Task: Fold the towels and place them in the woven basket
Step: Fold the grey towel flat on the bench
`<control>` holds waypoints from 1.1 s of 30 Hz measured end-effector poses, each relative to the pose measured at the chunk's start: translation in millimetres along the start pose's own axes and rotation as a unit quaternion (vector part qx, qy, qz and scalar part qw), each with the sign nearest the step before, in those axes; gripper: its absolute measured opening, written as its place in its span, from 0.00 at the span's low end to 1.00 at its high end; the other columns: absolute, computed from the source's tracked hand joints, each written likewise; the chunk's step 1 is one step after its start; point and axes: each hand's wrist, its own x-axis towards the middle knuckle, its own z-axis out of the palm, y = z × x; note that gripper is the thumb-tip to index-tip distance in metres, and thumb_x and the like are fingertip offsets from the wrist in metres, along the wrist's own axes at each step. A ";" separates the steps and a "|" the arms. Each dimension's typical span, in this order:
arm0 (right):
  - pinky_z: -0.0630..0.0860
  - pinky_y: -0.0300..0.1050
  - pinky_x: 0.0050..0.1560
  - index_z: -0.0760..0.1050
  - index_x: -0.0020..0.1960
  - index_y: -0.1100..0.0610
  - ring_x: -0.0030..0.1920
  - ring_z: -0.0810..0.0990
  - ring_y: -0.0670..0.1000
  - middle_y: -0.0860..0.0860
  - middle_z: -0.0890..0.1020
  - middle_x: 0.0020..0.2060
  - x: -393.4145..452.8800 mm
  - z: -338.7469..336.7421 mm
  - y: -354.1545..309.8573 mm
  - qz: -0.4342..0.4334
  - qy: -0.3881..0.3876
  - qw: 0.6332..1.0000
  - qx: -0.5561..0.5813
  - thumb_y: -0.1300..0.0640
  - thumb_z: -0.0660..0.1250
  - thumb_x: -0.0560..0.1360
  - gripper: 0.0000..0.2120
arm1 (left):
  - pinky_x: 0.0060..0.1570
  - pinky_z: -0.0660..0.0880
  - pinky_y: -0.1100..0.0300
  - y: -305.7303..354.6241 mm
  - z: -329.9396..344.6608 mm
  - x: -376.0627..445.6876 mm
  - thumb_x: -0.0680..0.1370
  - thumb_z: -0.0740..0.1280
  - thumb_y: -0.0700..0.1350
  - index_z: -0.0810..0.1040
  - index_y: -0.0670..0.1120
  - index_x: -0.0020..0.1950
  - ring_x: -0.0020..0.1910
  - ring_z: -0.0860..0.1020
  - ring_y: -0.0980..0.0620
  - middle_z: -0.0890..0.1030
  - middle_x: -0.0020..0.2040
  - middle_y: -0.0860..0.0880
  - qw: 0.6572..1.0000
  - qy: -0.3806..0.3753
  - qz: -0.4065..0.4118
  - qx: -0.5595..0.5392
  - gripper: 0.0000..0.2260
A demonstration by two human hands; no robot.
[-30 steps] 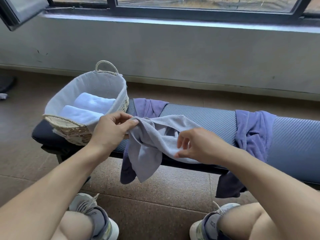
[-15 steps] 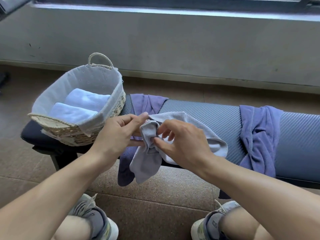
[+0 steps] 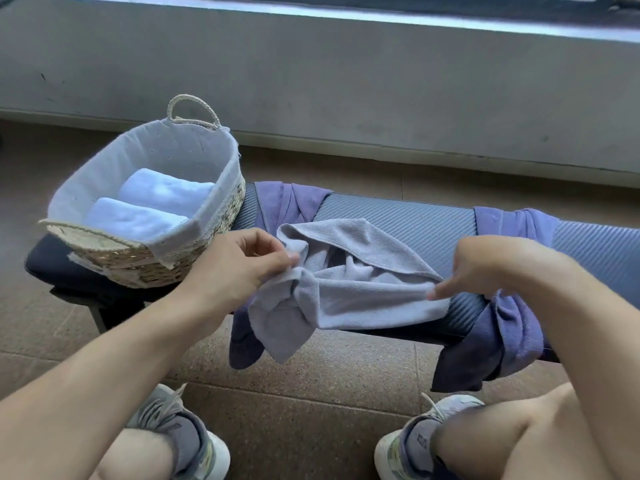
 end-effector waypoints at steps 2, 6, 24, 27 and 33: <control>0.81 0.51 0.53 0.80 0.40 0.58 0.37 0.84 0.53 0.52 0.85 0.32 -1.5 -0.3 -4.2 0.006 -0.031 1.000 0.000 0.25 0.72 0.63 0.34 | 0.39 0.72 0.62 1.3 -0.4 3.1 0.67 0.78 0.54 0.82 0.49 0.38 0.35 0.76 0.56 0.81 0.36 0.52 0.998 0.062 0.029 -0.008 0.10; 0.79 0.48 0.52 0.82 0.42 0.57 0.34 0.82 0.52 0.50 0.84 0.32 6.0 7.1 -12.4 0.006 -0.023 1.000 -0.008 0.38 0.76 0.68 0.21 | 0.45 0.72 0.58 -1.8 -2.2 9.9 0.75 0.75 0.52 0.81 0.49 0.44 0.40 0.76 0.56 0.81 0.37 0.56 0.986 0.156 0.064 0.012 0.09; 0.79 0.42 0.44 0.78 0.60 0.57 0.41 0.81 0.44 0.52 0.83 0.44 -27.8 7.6 -99.7 -0.345 0.050 0.785 0.513 0.62 0.63 0.83 0.08 | 0.50 0.81 0.52 -2.2 31.8 -7.5 0.73 0.78 0.42 0.85 0.44 0.44 0.40 0.84 0.54 0.87 0.39 0.47 0.995 0.089 0.050 -0.025 0.05; 0.76 0.33 0.42 0.80 0.64 0.57 0.44 0.80 0.34 0.50 0.85 0.53 -25.6 7.2 -103.5 -0.374 0.060 0.787 0.487 0.68 0.63 0.81 0.15 | 0.55 0.82 0.49 -2.5 31.0 -4.5 0.70 0.80 0.41 0.84 0.44 0.44 0.41 0.85 0.52 0.87 0.39 0.47 0.994 0.095 0.039 -0.036 0.07; 0.81 0.39 0.49 0.75 0.72 0.55 0.50 0.84 0.45 0.47 0.83 0.62 -20.7 10.0 -114.0 -0.369 0.047 0.783 0.498 0.71 0.65 0.79 0.24 | 0.53 0.83 0.49 -5.3 33.1 -1.0 0.64 0.83 0.37 0.83 0.46 0.44 0.45 0.86 0.48 0.87 0.41 0.48 0.993 0.109 0.046 -0.007 0.14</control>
